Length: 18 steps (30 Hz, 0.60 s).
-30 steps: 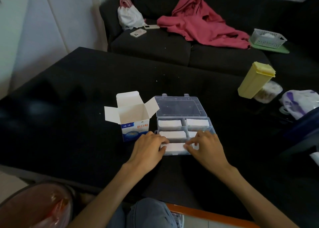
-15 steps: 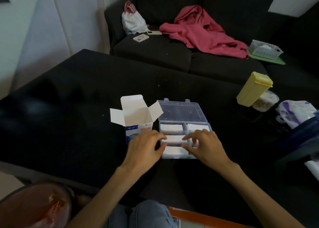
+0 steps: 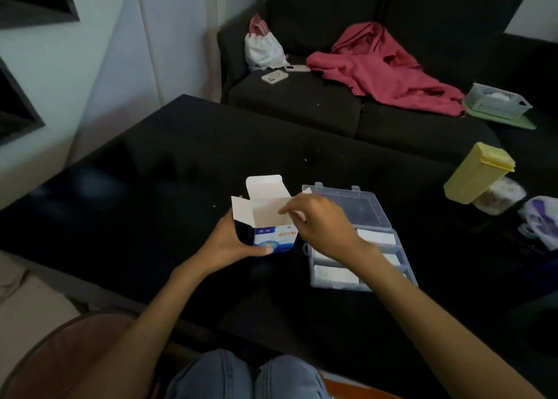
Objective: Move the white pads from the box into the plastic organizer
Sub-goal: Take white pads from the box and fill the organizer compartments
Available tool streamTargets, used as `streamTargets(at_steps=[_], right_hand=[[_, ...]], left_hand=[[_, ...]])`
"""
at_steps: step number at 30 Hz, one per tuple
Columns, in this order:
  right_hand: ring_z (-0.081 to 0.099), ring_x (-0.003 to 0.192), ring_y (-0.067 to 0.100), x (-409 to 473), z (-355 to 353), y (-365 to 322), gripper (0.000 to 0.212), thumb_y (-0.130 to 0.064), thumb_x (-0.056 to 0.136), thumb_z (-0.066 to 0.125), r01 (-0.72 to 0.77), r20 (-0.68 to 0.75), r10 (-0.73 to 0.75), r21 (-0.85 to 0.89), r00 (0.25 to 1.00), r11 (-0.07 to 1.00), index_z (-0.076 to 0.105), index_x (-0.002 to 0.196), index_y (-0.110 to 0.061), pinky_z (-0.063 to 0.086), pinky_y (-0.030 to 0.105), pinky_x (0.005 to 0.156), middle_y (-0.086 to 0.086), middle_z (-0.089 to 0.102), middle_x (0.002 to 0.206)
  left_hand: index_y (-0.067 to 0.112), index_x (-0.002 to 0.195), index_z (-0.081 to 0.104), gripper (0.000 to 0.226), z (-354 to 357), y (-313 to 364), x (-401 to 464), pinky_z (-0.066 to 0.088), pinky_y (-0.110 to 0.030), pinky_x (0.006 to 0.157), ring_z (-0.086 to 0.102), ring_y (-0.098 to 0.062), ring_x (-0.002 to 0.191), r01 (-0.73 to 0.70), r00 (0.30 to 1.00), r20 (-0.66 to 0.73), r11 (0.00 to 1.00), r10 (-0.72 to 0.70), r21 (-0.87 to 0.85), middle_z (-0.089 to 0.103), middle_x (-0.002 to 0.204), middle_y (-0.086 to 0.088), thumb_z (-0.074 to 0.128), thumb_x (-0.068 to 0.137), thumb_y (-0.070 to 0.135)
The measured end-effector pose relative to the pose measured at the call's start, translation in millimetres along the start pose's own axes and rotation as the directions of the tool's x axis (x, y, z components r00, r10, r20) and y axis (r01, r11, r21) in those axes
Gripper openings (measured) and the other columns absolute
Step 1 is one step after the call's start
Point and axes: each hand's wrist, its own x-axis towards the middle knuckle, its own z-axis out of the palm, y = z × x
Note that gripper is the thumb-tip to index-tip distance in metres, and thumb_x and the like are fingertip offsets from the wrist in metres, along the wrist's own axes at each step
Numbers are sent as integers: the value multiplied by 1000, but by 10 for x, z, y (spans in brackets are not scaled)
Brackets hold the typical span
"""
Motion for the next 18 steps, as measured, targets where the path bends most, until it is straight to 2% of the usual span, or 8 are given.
streamTargets(at_steps=[3, 5, 6, 8, 11, 13, 15, 18], right_hand=[[56, 106, 11, -124, 79, 48, 22, -17, 92, 54, -19, 55, 19, -2, 998, 1000, 68, 107, -24, 46, 22, 89, -3, 64, 116], [55, 104, 10, -252, 134, 84, 21, -17, 91, 56, 18, 29, -18, 13, 999, 1000, 70, 104, -24, 44, 20, 88, -4, 65, 113], [55, 103, 11, -313, 156, 90, 20, -17, 90, 57, 33, 15, -33, 16, 999, 999, 70, 104, -24, 43, 20, 87, -4, 65, 112], [56, 103, 12, -404, 181, 78, 20, -19, 89, 58, 48, -1, -48, -1, 999, 999, 71, 105, -23, 41, 20, 87, -3, 66, 113], [59, 101, 14, -491, 202, 102, 19, -17, 87, 61, 59, -35, -59, -20, 998, 998, 72, 102, -22, 39, 20, 86, -2, 68, 109], [61, 98, 15, -550, 203, 146, 18, -15, 85, 63, 63, -54, -63, -9, 997, 998, 72, 99, -22, 44, 23, 84, -2, 69, 106], [61, 97, 15, -613, 210, 155, 18, -15, 86, 62, 41, -52, -41, 0, 998, 999, 71, 99, -22, 52, 29, 82, -3, 70, 105], [64, 94, 15, -673, 189, 86, 18, -19, 90, 57, -17, -81, 19, 23, 997, 1000, 68, 104, -23, 55, 32, 77, -3, 70, 106]], left_hand=[[33, 149, -1, 128, 52, 53, 44, 29, -22, 103, 34, 5, 125, -61, 998, -30, 994, 59, -92, 33, 136, 24, 88, 59, 17], [46, 145, -6, 131, 67, 46, -2, 31, -21, 102, 33, 7, 125, -115, 992, -70, 987, 107, -115, 26, 137, 28, 89, 59, 19], [52, 143, -2, 128, 75, 42, -35, 34, -20, 100, 37, 6, 124, -138, 988, -80, 983, 129, -123, 28, 138, 29, 89, 59, 20], [54, 136, 20, 106, 89, 31, -84, 43, -20, 95, 45, 3, 119, -182, 980, -99, 980, 174, -76, 39, 133, 27, 88, 60, 24], [40, 111, 51, 52, 27, 86, -92, 53, -25, 84, 52, -6, 113, -182, 982, -55, 983, 181, -11, 52, 118, 20, 80, 71, 24], [29, 100, 62, 24, -29, 147, -84, 52, -24, 80, 55, -8, 111, -165, 986, -1, 986, 165, -7, 59, 112, 15, 73, 80, 21], [28, 98, 70, 16, -64, 204, -105, 48, -21, 85, 56, -4, 109, -170, 985, 15, 980, 170, 104, 63, 112, 14, 67, 85, 18], [29, 113, 67, 29, -13, 270, -185, 46, -22, 94, 53, 2, 112, -194, 981, 47, 954, 188, 228, 60, 118, 18, 65, 87, 16]])
